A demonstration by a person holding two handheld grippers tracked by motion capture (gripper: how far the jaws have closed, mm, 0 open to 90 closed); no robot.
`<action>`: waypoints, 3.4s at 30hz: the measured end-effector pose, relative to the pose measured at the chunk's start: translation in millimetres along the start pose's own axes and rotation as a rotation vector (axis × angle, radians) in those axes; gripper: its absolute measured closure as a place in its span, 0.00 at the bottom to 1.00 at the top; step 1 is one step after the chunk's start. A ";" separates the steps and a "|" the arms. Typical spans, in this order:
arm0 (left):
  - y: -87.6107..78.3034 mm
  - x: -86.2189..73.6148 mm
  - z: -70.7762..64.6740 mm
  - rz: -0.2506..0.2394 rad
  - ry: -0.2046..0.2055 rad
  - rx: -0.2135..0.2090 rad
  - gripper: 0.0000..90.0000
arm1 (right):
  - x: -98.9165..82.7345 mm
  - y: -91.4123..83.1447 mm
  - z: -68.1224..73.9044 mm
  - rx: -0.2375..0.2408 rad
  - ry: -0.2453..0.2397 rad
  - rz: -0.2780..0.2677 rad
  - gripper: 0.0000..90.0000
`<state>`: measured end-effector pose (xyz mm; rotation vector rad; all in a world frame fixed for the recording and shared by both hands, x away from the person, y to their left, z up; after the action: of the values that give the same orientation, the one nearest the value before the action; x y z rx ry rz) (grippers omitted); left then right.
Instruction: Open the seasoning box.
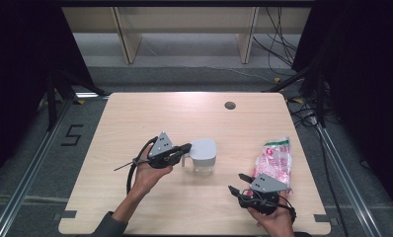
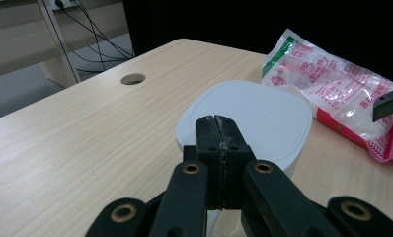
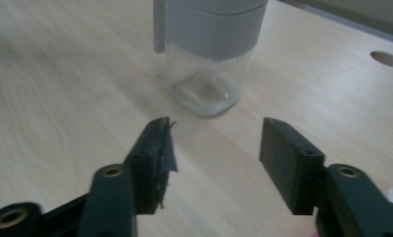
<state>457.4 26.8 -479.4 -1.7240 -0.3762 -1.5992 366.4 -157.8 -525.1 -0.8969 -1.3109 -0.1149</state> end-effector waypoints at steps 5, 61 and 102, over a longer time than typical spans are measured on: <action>0.0 0.2 0.1 -0.006 0.005 0.004 0.99 | 13.4 5.2 -11.0 -0.036 -0.028 -0.042 0.63; -2.4 -2.1 3.0 0.000 0.018 0.021 0.99 | 65.8 55.1 -31.7 0.016 -0.061 -0.056 1.00; -51.7 -24.0 22.8 0.007 -0.057 0.052 0.41 | 91.7 59.6 -12.7 0.039 -0.115 -0.100 1.00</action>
<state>435.6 84.0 -484.6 -1.7319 -0.4351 -1.5249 436.6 -88.9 -475.6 -0.8148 -1.4611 -0.1167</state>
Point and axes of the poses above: each handheld gripper's, and its own axes: y roughly forward along the jaws, x roughly out of its top, z roughly to its left, the point moved 10 cm from there along y, roughly forward along the jaws, and after that the axes turned 6 degrees about x, right-handed, at the moved point
